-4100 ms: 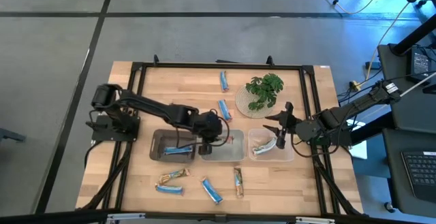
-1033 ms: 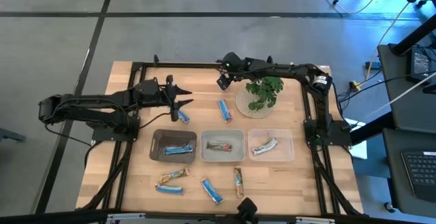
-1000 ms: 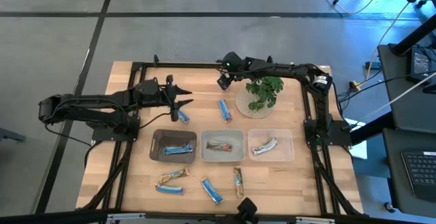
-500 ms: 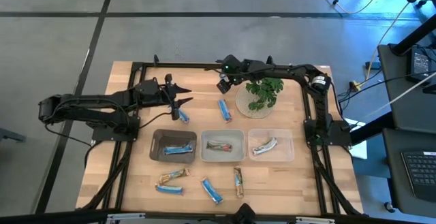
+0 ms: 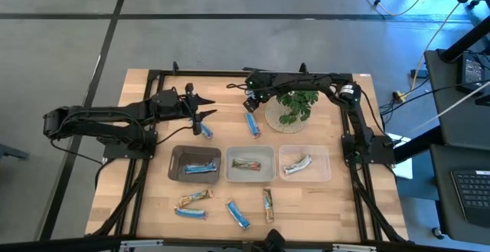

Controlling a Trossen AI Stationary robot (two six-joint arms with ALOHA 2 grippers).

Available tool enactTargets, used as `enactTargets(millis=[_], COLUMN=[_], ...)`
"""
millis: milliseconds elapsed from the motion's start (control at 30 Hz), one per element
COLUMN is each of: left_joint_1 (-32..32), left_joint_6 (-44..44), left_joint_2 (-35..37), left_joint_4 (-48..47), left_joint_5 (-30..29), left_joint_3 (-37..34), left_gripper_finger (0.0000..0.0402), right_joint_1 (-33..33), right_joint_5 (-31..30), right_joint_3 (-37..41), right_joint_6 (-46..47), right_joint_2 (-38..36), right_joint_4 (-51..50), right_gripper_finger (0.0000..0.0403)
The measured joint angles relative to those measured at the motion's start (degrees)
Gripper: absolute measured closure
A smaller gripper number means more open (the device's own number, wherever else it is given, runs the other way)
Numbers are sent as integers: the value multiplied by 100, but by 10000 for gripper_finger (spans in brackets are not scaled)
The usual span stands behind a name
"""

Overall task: Pick and place Granola Bars by type
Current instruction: Put the red granola bar into the gray bin

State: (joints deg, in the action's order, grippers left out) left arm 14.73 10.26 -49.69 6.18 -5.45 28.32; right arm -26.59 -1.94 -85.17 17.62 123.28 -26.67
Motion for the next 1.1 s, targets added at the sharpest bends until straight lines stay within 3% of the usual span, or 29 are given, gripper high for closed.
enactTargets(millis=[267,767,1100], left_joint_1=[1,1,1], left_joint_6=[0,13,15], left_joint_2=[0,0,0], left_joint_4=[0,1,-1], left_joint_5=[0,-2,-2], left_joint_3=[0,0,0], left_gripper_finger=[269,268,269], right_joint_1=[9,-4,-4], right_joint_5=[-360,-401,-371], right_joint_3=[-9,-7,-4], right_joint_6=[19,-22,-161], right_joint_2=[59,59,61], right_joint_4=[3,-6,11], right_gripper_finger=[198,292,330])
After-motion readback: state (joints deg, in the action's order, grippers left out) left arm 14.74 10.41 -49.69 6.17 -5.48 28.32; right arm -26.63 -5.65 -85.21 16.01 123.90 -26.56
